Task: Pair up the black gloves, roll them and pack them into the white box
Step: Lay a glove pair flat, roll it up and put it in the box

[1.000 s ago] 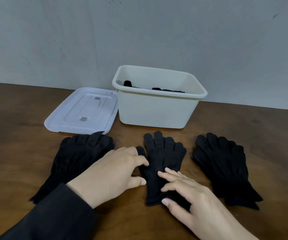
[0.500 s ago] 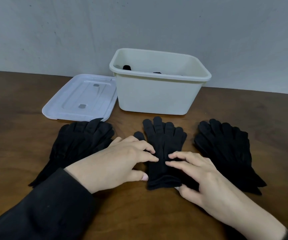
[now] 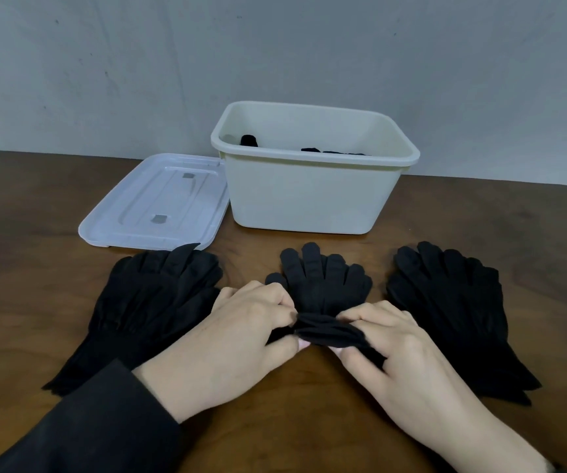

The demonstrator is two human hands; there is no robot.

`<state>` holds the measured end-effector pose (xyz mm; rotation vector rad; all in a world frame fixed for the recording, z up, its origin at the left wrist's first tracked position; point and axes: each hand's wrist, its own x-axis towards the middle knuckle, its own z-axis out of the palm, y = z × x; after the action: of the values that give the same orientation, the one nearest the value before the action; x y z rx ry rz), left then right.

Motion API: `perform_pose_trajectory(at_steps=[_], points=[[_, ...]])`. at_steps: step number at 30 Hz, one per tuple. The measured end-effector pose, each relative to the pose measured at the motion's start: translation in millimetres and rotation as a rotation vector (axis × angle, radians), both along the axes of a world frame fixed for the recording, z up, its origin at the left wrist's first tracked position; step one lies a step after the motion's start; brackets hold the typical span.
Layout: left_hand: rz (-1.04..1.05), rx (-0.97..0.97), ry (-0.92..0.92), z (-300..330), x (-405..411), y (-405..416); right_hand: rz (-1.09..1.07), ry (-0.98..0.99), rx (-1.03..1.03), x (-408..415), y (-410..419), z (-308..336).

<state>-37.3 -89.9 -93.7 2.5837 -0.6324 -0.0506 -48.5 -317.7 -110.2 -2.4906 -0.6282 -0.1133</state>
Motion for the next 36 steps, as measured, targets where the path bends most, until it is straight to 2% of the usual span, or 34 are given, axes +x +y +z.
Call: perform_pose_trajectory(at_steps=[6,15,18,22,26,30,32,36], points=[[0.101,0.005,0.052,1,1,-2,-0.029,0.087,0.094,4,2,2],[0.258,0.017,0.009,-3,3,-9,-0.188,0.084,0.182,12,8,1],[0.307,0.030,-0.029,-3,5,-10,-0.239,0.041,0.158,14,12,-1],[0.324,0.042,-0.099,-6,5,-12,-0.305,0.008,0.022,17,14,-1],[0.246,0.021,-0.202,-2,5,-9,-0.209,-0.163,-0.043,15,14,0],[-0.017,0.197,-0.358,2,2,-9,-0.083,-0.314,-0.112,18,15,-8],[-0.078,0.244,-0.312,-1,0,-6,-0.042,-0.282,-0.104,18,12,-9],[-0.079,0.288,-0.170,-5,-2,3,0.007,-0.062,-0.133,13,2,-4]])
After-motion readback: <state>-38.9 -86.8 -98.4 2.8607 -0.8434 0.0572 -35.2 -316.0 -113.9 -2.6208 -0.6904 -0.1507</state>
